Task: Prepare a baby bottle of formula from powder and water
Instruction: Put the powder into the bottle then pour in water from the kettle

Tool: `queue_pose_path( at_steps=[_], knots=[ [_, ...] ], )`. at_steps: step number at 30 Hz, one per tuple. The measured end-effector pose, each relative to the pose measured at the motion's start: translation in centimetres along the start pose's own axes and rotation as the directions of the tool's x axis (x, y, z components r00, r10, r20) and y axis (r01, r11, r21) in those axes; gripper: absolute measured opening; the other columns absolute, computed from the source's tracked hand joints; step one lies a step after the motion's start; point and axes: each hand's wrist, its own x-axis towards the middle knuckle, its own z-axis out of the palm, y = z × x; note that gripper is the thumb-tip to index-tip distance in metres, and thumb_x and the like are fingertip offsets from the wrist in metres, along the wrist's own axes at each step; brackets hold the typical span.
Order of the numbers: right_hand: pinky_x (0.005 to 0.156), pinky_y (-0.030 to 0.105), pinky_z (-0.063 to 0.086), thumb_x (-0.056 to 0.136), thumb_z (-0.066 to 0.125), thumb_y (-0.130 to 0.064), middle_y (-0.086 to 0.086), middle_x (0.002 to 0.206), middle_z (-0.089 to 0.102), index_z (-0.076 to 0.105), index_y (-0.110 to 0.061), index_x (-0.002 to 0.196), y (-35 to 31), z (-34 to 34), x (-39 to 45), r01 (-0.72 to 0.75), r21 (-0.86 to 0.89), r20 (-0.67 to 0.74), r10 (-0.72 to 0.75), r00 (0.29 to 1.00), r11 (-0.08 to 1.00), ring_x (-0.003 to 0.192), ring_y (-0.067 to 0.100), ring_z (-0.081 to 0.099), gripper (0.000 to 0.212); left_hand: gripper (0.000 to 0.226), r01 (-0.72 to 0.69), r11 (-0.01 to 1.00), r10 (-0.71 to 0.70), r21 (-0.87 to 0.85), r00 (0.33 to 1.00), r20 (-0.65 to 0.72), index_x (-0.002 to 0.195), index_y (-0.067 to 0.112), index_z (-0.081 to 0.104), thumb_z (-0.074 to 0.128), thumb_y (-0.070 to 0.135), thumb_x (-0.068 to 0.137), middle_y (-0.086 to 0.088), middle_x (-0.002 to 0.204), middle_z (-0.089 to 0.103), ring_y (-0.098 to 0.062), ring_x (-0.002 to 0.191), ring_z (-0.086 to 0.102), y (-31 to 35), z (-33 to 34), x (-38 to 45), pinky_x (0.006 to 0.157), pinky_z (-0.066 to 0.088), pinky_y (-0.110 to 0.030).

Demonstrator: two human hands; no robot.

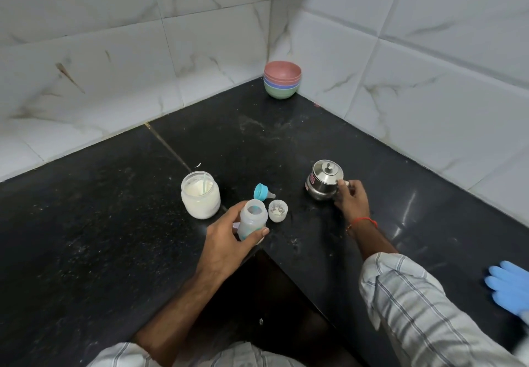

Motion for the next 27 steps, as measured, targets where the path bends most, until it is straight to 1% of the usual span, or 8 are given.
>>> queue_pose_path(
  at_steps=[3, 6, 9, 11, 14, 18, 24, 27],
  knots=[
    [0.068, 0.036, 0.049, 0.098, 0.064, -0.032, -0.001, 0.078, 0.057, 0.055, -0.029, 0.076, 0.0, -0.3, -0.8, 0.035, 0.066, -0.001, -0.035, 0.999, 0.997, 0.077, 0.014, 0.056, 0.023, 0.066, 0.0, 1.0, 0.0, -0.019, 1.0, 0.0, 0.136, 0.031, 0.057, 0.084, 0.038, 0.077, 0.019, 0.129, 0.063, -0.004, 0.117, 0.061, 0.6, 0.2, 0.1, 0.095, 0.057, -0.032],
    [0.066, 0.025, 0.048, 0.1, 0.062, -0.019, 0.001, 0.079, 0.054, 0.053, -0.017, 0.085, -0.6, -1.0, -1.8, 0.082, 0.126, 0.012, -0.084, 0.996, 0.989, 0.07, 0.005, 0.053, 0.018, 0.061, -0.012, 0.998, 0.012, -0.054, 1.0, 0.006, 0.133, 0.032, 0.059, 0.085, 0.037, 0.077, 0.022, 0.124, 0.065, -0.006, 0.114, 0.063, 1.2, 0.4, 0.1, 0.091, 0.059, -0.033],
    [0.075, 0.042, 0.051, 0.1, 0.063, -0.016, 0.005, 0.084, 0.056, 0.055, -0.017, 0.083, -1.2, -2.4, -2.9, 0.109, 0.173, 0.036, -0.117, 0.992, 0.979, 0.083, 0.018, 0.055, 0.018, 0.061, -0.023, 0.999, 0.023, -0.047, 1.0, 0.012, 0.134, 0.032, 0.059, 0.084, 0.035, 0.078, 0.02, 0.125, 0.066, -0.007, 0.115, 0.063, 1.6, 0.7, 0.1, 0.091, 0.058, -0.031],
    [0.077, 0.045, 0.046, 0.1, 0.062, -0.013, 0.009, 0.086, 0.055, 0.056, -0.011, 0.089, -1.8, -3.5, -3.6, 0.164, 0.166, 0.045, -0.173, 0.984, 0.972, 0.084, 0.019, 0.052, 0.013, 0.064, -0.033, 0.999, 0.034, -0.032, 0.999, 0.019, 0.136, 0.03, 0.057, 0.084, 0.036, 0.078, 0.018, 0.128, 0.065, -0.009, 0.117, 0.062, 1.9, 1.0, 0.1, 0.094, 0.058, -0.033],
    [0.07, 0.038, 0.044, 0.101, 0.06, -0.015, 0.009, 0.084, 0.054, 0.056, -0.012, 0.089, -3.8, -5.5, -5.1, 0.199, 0.169, 0.078, -0.215, 0.974, 0.965, 0.078, 0.015, 0.049, 0.014, 0.063, -0.041, 0.998, 0.043, -0.038, 0.998, 0.04, 0.134, 0.034, 0.057, 0.084, 0.039, 0.078, 0.016, 0.127, 0.065, -0.011, 0.114, 0.063, 2.1, 1.6, 0.0, 0.091, 0.059, -0.035],
    [0.069, 0.03, 0.055, 0.103, 0.057, -0.014, 0.001, 0.081, 0.059, 0.055, -0.019, 0.083, -7.6, -8.1, -7.8, 0.212, 0.218, 0.162, -0.25, 0.955, 0.953, 0.076, 0.01, 0.057, 0.02, 0.065, -0.048, 0.999, 0.049, -0.013, 0.997, 0.062, 0.134, 0.038, 0.057, 0.081, 0.052, 0.075, 0.014, 0.124, 0.064, -0.012, 0.113, 0.061, 2.7, 2.8, -0.1, 0.09, 0.059, -0.035],
    [0.08, 0.042, 0.057, 0.095, 0.061, -0.021, -0.001, 0.079, 0.064, 0.056, -0.017, 0.083, -12.2, -10.9, -12.2, 0.245, 0.224, 0.294, -0.305, 0.906, 0.943, 0.078, 0.013, 0.063, 0.013, 0.058, -0.081, 0.997, 0.081, 0.0, 0.995, 0.063, 0.13, 0.027, 0.062, 0.085, 0.037, 0.077, 0.031, 0.104, 0.06, 0.016, 0.107, 0.052, 4.4, 4.2, -0.4, 0.084, 0.051, -0.012],
    [0.081, 0.041, 0.057, 0.101, 0.055, -0.01, -0.007, 0.076, 0.064, 0.055, -0.006, 0.088, -13.4, -11.5, -13.9, 0.29, 0.169, 0.344, -0.332, 0.878, 0.942, 0.077, 0.009, 0.063, 0.014, 0.059, -0.087, 0.996, 0.089, -0.018, 0.992, 0.091, 0.129, 0.032, 0.061, 0.085, 0.041, 0.076, 0.024, 0.111, 0.065, 0.0, 0.106, 0.059, 4.8, 4.7, -0.6, 0.086, 0.057, -0.026]
  ],
)
